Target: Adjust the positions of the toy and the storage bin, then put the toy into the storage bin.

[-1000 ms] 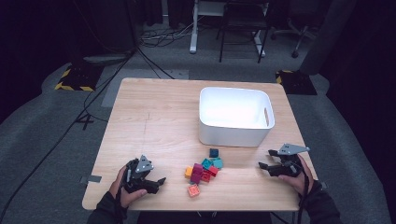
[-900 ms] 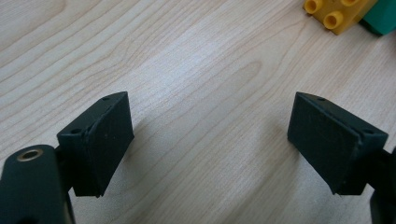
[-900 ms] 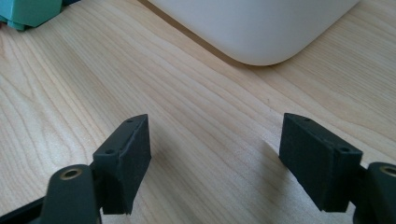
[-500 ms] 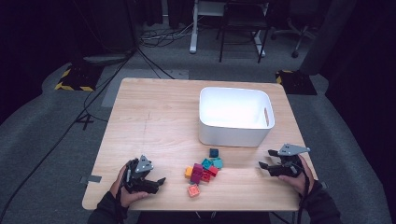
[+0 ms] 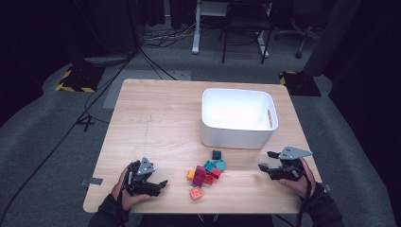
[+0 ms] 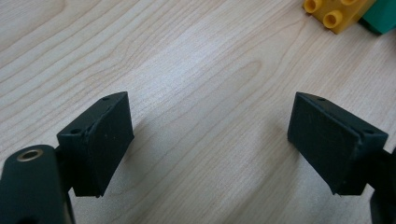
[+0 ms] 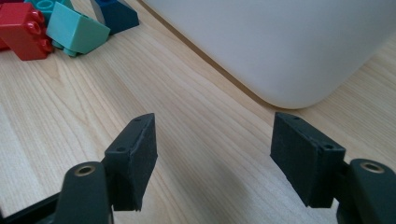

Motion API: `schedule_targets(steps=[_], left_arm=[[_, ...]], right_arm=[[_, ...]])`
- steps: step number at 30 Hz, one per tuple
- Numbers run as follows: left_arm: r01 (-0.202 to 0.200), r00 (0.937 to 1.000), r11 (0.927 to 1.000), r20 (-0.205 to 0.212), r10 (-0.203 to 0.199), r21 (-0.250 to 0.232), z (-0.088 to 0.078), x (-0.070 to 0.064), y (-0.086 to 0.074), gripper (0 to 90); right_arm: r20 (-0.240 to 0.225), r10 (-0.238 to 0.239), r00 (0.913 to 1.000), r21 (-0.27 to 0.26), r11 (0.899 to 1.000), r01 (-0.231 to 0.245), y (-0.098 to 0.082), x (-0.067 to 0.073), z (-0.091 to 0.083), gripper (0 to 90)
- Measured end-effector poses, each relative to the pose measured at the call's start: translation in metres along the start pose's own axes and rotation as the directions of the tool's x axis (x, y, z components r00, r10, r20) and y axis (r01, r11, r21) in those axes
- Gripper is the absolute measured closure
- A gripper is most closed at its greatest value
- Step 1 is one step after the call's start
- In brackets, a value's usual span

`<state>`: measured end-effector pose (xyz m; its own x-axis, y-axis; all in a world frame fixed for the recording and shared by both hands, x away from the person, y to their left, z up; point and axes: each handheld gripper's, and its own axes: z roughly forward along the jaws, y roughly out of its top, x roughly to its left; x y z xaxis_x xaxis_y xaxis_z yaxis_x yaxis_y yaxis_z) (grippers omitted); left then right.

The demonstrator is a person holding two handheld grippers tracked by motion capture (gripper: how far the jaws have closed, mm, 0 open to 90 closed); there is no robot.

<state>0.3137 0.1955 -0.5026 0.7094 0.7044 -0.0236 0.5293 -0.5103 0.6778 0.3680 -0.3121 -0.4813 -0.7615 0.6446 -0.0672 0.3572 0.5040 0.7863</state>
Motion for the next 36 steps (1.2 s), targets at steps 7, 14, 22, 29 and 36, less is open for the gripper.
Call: schedule_targets(steps=[7, 14, 22, 29, 36], left_arm=[[0.000, 1.0000, 1.0000, 0.000, 0.000, 0.000, 0.000, 0.000, 0.000, 14.5], [-0.002, 1.0000, 1.0000, -0.002, 0.002, 0.001, 0.000, 0.000, 0.000, 14.2], [0.004, 1.0000, 1.0000, -0.004, -0.004, 0.003, 0.000, 0.000, 0.000, 13.6], [0.007, 1.0000, 1.0000, -0.005, -0.007, -0.001, 0.001, 0.000, 0.001, 12.4], [0.010, 0.9999, 0.9999, -0.007, -0.010, -0.001, 0.002, 0.001, 0.001, 11.4]], right_arm=[[-0.009, -0.019, 0.9998, -0.012, 1.000, 0.019, 0.005, 0.006, -0.001, 31.6], [-0.024, -0.013, 0.9996, -0.053, 0.999, 0.012, 0.015, 0.010, -0.007, 31.2], [-0.029, -0.026, 0.9993, -0.075, 0.997, 0.024, 0.033, 0.020, -0.010, 31.7], [-0.044, -0.046, 0.9979, -0.092, 0.995, 0.042, 0.041, 0.030, -0.013, 32.0], [-0.046, -0.080, 0.9958, -0.088, 0.993, 0.076, 0.044, 0.036, -0.015, 32.0]])
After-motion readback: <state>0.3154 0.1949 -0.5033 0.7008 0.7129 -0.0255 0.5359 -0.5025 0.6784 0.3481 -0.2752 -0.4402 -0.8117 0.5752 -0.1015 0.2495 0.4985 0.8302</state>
